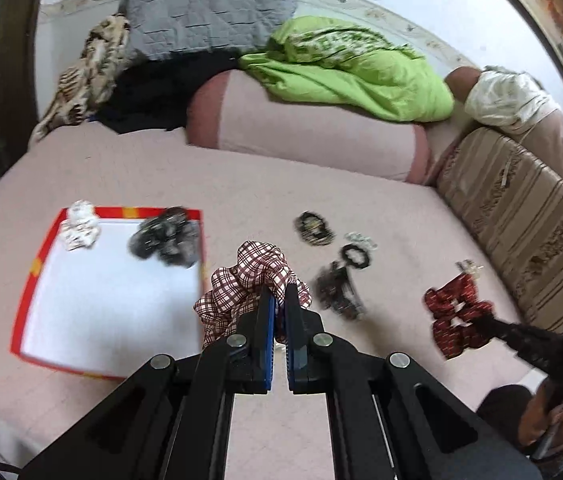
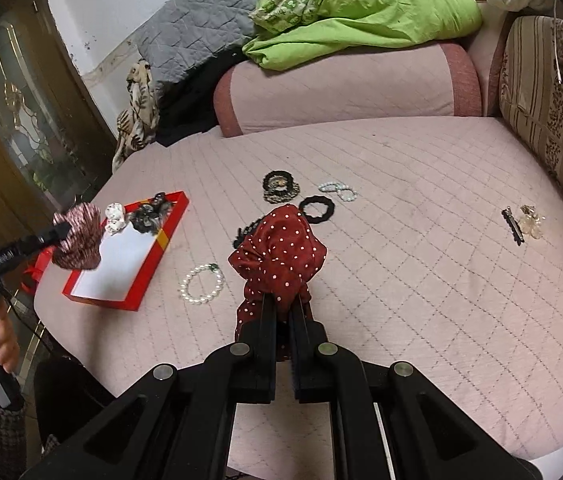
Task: Organize jewelry
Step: 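Place plaid scrunchie in the tray with left tool while right tool places red scrunchie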
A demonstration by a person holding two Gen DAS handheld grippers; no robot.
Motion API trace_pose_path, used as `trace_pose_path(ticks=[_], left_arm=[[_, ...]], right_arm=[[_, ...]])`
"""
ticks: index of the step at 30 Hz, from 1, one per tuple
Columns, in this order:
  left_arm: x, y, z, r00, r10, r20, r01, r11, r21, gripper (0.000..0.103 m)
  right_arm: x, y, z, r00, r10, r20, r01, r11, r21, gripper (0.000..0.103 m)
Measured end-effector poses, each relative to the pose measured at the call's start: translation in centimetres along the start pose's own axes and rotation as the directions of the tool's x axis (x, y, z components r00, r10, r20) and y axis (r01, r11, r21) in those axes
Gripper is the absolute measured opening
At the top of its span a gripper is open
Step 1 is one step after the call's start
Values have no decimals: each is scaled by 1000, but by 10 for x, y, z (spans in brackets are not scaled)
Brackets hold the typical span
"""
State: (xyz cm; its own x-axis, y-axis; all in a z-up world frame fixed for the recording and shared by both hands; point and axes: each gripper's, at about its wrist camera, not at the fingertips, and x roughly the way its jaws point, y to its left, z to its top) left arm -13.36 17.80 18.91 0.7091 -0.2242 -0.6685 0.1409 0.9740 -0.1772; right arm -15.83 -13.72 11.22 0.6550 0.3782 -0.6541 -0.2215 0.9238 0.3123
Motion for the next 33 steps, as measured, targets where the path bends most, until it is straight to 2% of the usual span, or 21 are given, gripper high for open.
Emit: trace_pose_path(ticks=[4,11,21,33], left_arm=[[-2,7,-13,998,63,-8,-63,998,6,4],[0,22,-27,992,119,-28,-120,993,-13,4],[-2,36,-34,988,152,-29,-154,987,-38,4],[1,50,-39,983,180,-42,-182,981,-59,4]], right_arm=[[3,16,2,1000,-10,-1,10,1000,-9,6],[18,59,5,998,-50,-27,48,996,-75,6],[37,118,7,991,-130,-43,120,975,-187,6],[53,158,6,968,-244,-53,222,938,-265,6]])
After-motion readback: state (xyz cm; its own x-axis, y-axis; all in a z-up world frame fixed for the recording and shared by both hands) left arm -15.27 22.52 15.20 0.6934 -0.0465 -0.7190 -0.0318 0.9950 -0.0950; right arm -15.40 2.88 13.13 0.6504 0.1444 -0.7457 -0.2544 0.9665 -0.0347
